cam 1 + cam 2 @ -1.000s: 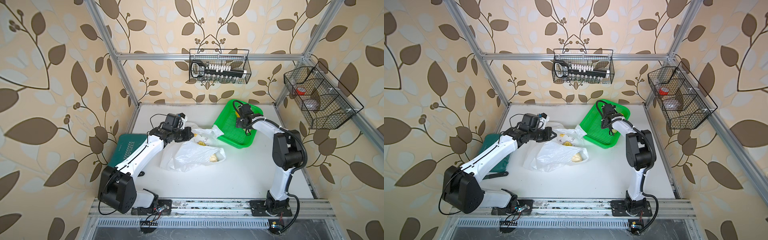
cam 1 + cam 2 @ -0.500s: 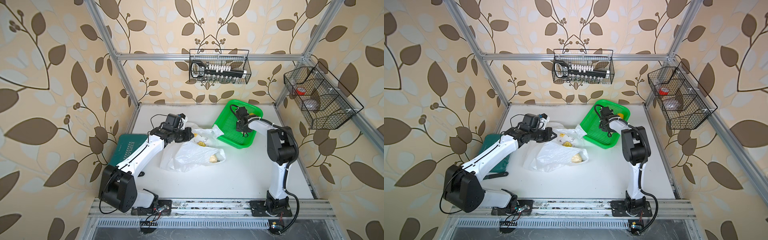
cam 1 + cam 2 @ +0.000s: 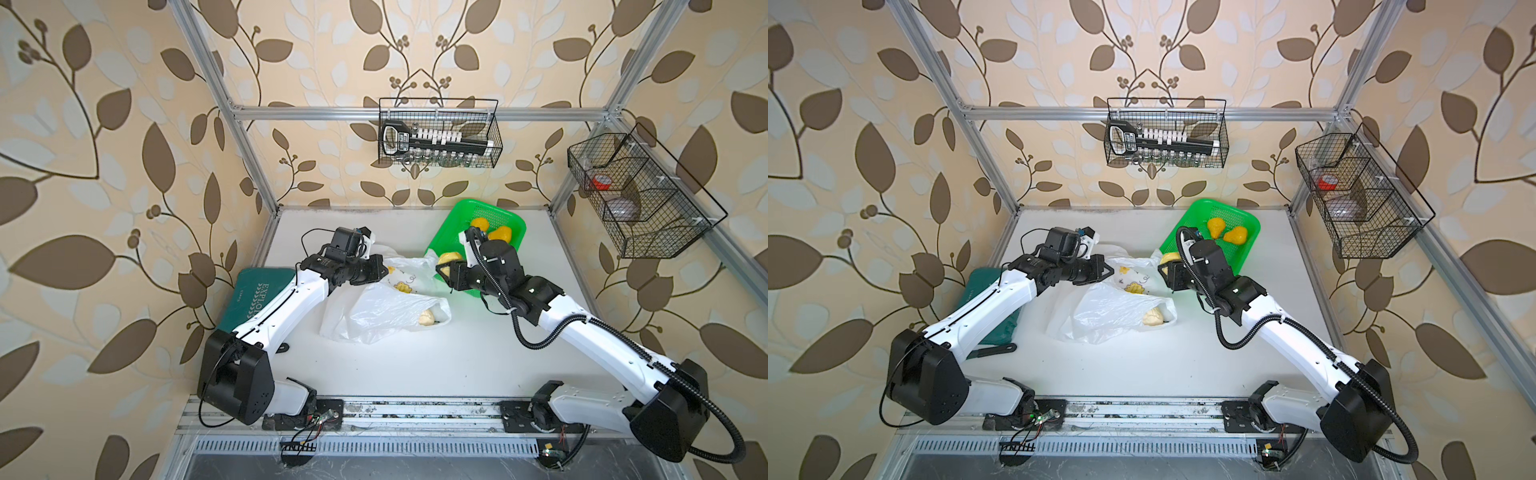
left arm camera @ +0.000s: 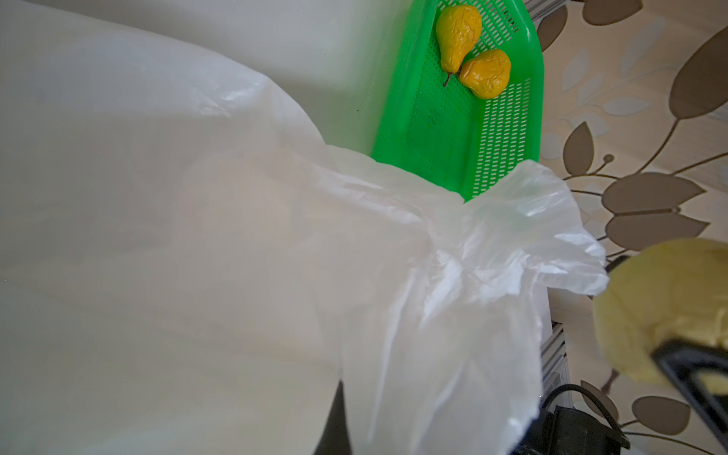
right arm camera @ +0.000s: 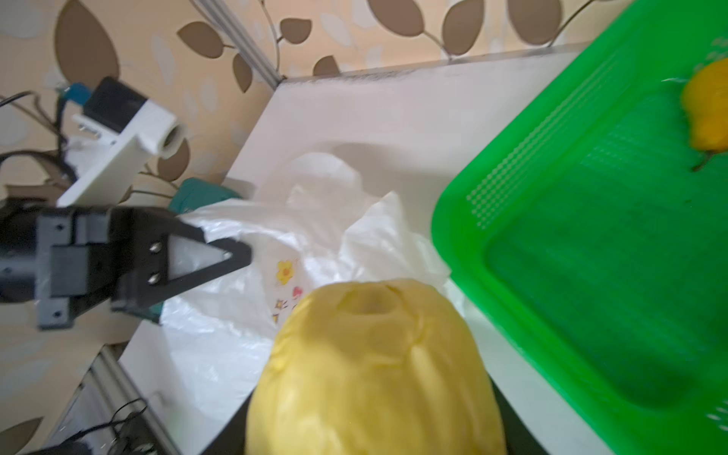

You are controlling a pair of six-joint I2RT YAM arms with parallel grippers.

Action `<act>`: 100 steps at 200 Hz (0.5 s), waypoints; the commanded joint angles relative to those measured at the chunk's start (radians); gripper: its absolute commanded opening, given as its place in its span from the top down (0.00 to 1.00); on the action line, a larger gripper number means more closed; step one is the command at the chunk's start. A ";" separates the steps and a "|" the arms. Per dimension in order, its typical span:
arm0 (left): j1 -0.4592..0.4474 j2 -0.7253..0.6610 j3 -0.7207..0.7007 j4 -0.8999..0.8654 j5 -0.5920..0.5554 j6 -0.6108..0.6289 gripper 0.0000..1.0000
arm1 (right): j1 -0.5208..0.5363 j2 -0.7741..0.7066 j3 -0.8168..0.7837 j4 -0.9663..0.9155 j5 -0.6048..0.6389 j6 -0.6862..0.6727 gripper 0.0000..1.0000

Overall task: Place the pears into plastic bags & tie knots
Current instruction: Place the pear in the plastic bag.

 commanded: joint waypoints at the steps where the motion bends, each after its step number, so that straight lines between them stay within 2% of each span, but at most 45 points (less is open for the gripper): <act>1: -0.007 -0.005 0.028 0.002 0.020 0.028 1.00 | 0.048 0.084 -0.008 0.098 -0.117 0.059 0.64; 49: -0.007 -0.005 0.037 0.003 0.039 0.031 1.00 | 0.064 0.398 0.148 0.169 -0.219 0.075 0.65; 82: -0.009 0.009 0.041 0.011 0.065 0.024 1.00 | 0.087 0.588 0.339 0.113 -0.180 0.055 0.62; 89: -0.008 0.007 0.039 0.010 0.066 0.024 1.00 | 0.090 0.625 0.378 0.095 -0.174 0.043 0.56; 100: -0.008 0.005 0.038 0.012 0.067 0.024 1.00 | 0.091 0.675 0.441 0.055 -0.177 0.028 0.33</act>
